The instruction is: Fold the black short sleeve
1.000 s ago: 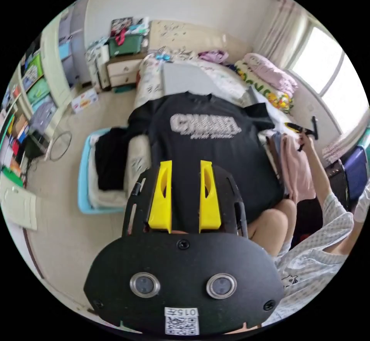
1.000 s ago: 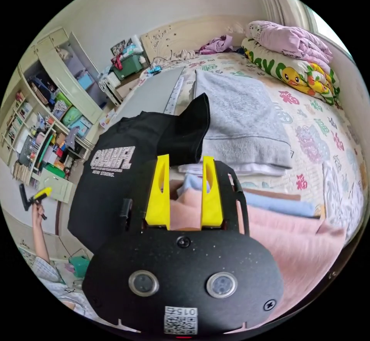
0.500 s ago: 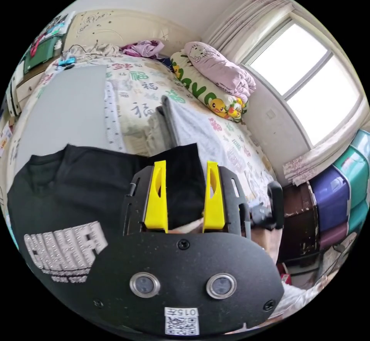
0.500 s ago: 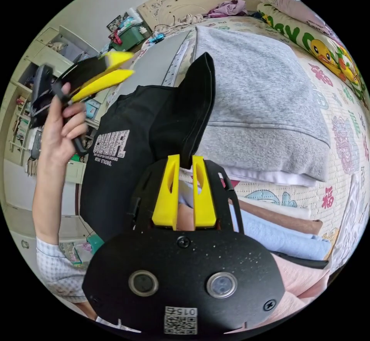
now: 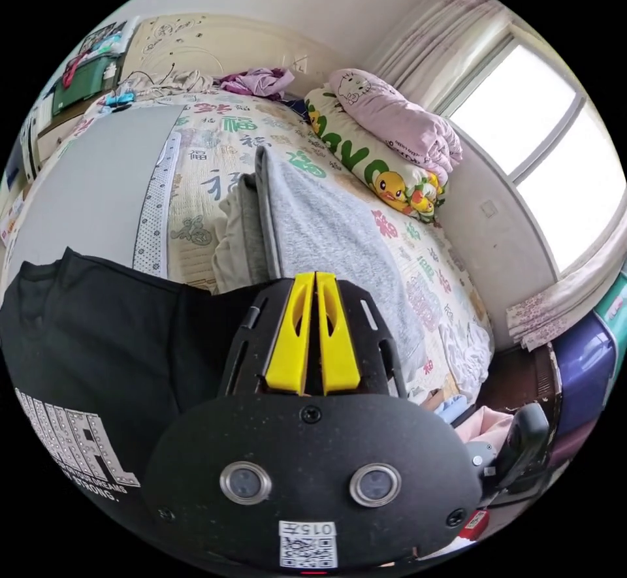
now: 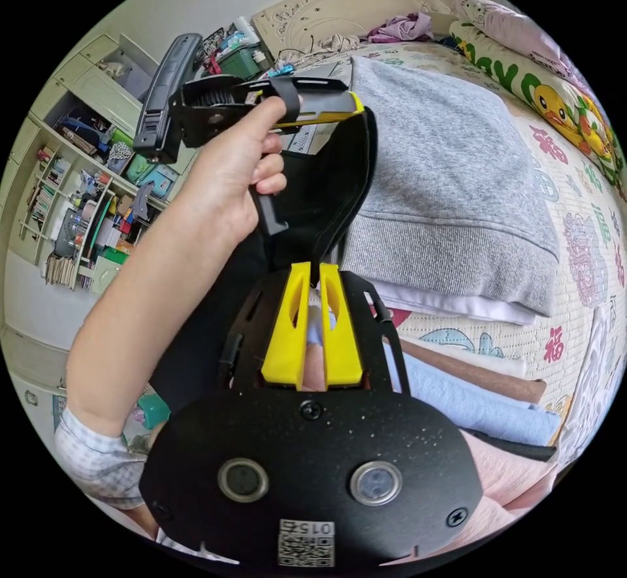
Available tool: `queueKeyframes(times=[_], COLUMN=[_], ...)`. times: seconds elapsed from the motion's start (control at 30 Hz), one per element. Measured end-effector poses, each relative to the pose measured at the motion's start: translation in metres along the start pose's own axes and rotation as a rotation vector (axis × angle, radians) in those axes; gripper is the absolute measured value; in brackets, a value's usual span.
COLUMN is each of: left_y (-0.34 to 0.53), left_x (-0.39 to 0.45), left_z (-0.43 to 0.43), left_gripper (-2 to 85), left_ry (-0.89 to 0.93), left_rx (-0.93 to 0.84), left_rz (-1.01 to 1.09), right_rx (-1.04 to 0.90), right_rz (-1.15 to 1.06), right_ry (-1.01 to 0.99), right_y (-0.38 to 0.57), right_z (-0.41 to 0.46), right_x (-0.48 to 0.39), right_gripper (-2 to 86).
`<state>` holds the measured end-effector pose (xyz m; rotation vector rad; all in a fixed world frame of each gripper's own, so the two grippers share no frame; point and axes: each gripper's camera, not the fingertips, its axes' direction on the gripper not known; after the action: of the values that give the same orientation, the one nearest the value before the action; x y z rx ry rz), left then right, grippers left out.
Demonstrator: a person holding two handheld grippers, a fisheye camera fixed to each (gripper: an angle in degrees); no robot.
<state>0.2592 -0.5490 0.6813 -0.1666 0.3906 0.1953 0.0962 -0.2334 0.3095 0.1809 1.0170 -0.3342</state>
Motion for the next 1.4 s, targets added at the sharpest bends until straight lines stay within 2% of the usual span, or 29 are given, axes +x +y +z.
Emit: queueKeyframes(times=[0.17,0.3,0.37,0.47,0.53,0.6,0.67,0.7,0.8,0.83,0.9,1.07,1.23,1.4], left_y=[0.000,0.034,0.061,0.114,0.151,0.171,0.183,0.183,0.156,0.139,0.111,0.050,0.020,0.010], left_x=[-0.036,-0.103,-0.135,-0.188,-0.224,-0.246,-0.260,-0.263,-0.251,-0.242,-0.228,-0.208,-0.193,-0.185], left_z=[-0.061,-0.147,-0.181,-0.215,-0.218,-0.211,-0.214,-0.219,-0.219,-0.212,-0.194,-0.123,-0.055,-0.029], left_gripper=[-0.6,-0.7,-0.8,-0.8,-0.6,-0.3,0.4,1.2,4.2,5.4,6.8,8.4,8.4,6.7], left_ry=[0.046,0.077,0.061,0.018,-0.032,-0.041,-0.056,-0.078,-0.141,-0.139,-0.115,0.016,-0.131,-0.137], left_rx=[0.097,0.159,0.170,0.163,0.086,0.002,0.009,0.027,0.041,0.043,0.036,0.015,-0.073,-0.071], left_rz=[0.068,0.061,0.051,-0.003,-0.043,-0.086,-0.118,-0.121,-0.068,-0.035,-0.010,-0.056,-0.059,-0.059], right_rx=[0.082,0.142,0.102,-0.087,-0.257,-0.290,-0.219,-0.122,0.098,0.113,0.032,-0.116,-0.137,-0.139], right_rz=[-0.083,-0.324,-0.437,-0.579,-0.628,-0.627,-0.591,-0.535,-0.354,-0.321,-0.329,-0.352,-0.375,-0.379], right_ry=[-0.031,-0.188,-0.231,-0.364,-0.415,-0.376,-0.370,-0.341,-0.056,-0.039,-0.077,0.111,0.221,0.247], right_y=[0.011,0.022,0.023,0.023,0.025,0.026,0.021,0.016,0.007,0.003,-0.004,-0.014,-0.017,-0.021], right_z=[-0.014,-0.021,-0.010,0.031,0.067,0.077,0.067,0.054,0.032,0.033,0.048,0.093,0.111,0.119], right_x=[-0.018,-0.068,-0.097,-0.137,-0.157,-0.161,-0.155,-0.144,-0.121,-0.118,-0.121,-0.147,-0.169,-0.181], right_gripper=[0.7,0.5,0.5,0.9,2.9,5.1,5.8,6.4,7.6,8.3,9.6,10.8,7.9,2.3])
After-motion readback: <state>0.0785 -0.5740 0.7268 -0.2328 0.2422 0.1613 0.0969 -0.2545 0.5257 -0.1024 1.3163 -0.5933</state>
